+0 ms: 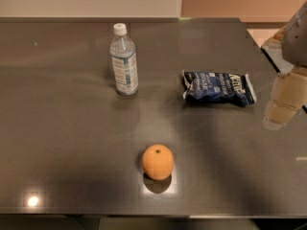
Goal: Pick orange
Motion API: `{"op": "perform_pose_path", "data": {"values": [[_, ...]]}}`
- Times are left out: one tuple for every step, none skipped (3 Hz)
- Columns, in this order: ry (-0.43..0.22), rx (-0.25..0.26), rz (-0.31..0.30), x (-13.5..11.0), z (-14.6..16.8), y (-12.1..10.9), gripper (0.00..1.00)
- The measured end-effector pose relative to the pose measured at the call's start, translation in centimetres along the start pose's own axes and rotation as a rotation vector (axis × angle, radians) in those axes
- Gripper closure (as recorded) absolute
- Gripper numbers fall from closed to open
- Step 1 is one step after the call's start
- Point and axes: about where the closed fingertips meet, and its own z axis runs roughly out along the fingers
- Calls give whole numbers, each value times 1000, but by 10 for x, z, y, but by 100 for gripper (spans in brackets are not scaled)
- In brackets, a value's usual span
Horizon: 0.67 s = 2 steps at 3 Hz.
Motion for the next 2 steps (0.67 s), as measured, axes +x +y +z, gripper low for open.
{"op": "perform_pose_path", "data": {"values": [[0, 0, 0, 0, 0, 0, 0], [-52, -35, -9, -7, 3, 3, 0]]}}
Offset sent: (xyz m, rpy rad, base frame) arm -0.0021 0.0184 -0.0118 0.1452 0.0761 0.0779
